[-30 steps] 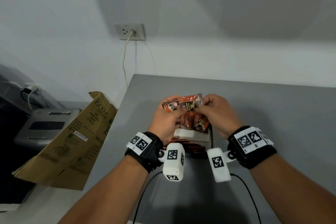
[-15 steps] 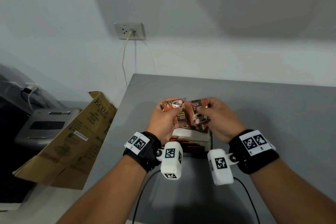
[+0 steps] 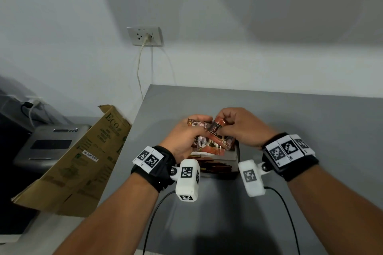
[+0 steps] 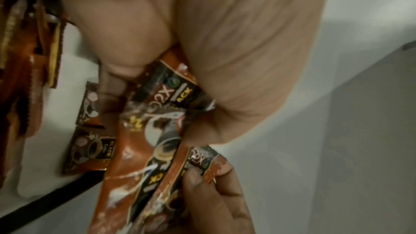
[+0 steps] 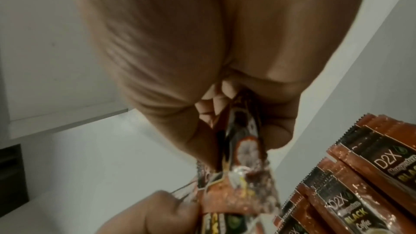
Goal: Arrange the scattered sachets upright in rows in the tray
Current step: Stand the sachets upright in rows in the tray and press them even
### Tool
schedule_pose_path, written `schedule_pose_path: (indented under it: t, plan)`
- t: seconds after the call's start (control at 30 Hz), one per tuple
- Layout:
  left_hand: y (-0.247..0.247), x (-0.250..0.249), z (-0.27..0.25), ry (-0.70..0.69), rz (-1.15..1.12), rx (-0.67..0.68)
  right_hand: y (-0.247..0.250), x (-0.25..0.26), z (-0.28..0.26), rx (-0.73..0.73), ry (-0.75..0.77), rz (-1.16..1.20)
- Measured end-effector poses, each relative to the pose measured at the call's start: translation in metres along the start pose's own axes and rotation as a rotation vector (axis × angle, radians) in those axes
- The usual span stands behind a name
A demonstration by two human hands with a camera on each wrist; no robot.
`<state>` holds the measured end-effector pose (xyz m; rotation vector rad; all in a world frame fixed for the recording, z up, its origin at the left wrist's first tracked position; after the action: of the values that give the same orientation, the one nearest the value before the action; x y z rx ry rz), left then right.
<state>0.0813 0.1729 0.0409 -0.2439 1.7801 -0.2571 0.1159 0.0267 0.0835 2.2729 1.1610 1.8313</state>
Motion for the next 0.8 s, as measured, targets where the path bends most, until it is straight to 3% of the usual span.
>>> schedule_pose_path:
  t: [0.1,0.2,0.3,0.4,0.57,0.67,0.8]
  plan:
    - [0.000,0.000,0.001,-0.045,0.089,0.001,0.007,-0.002,0.004,-0.161,0.019,-0.036]
    - [0.008,0.001,0.000,-0.052,0.062,-0.123,0.009,-0.018,0.002,-0.301,-0.066,0.290]
    - [0.012,0.004,-0.001,-0.060,-0.015,-0.228,-0.007,-0.028,0.001,-0.226,-0.167,0.649]
    - [0.008,0.009,-0.001,-0.058,-0.063,-0.244,-0.020,-0.030,0.004,-0.205,-0.206,0.670]
    - [0.003,0.010,0.001,0.031,-0.308,-0.209,-0.006,-0.024,0.002,-0.324,-0.197,0.791]
    - [0.009,0.008,0.002,0.004,-0.280,-0.230,-0.002,-0.027,0.000,-0.256,-0.212,0.903]
    - [0.012,0.005,0.003,-0.090,-0.233,-0.285,-0.023,-0.027,-0.005,-0.122,-0.243,0.886]
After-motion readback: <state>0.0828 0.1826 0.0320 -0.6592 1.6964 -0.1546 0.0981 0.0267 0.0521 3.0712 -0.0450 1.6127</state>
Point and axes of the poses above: each hand's wrist, its own z-axis towards the middle knuckle, its own y-axis out of the back of the hand, x = y × z, the point moved 6 cm from there along z, towards the middle knuckle, and after that the axes turned 8 degrees about -y, right-handed, at the moved point
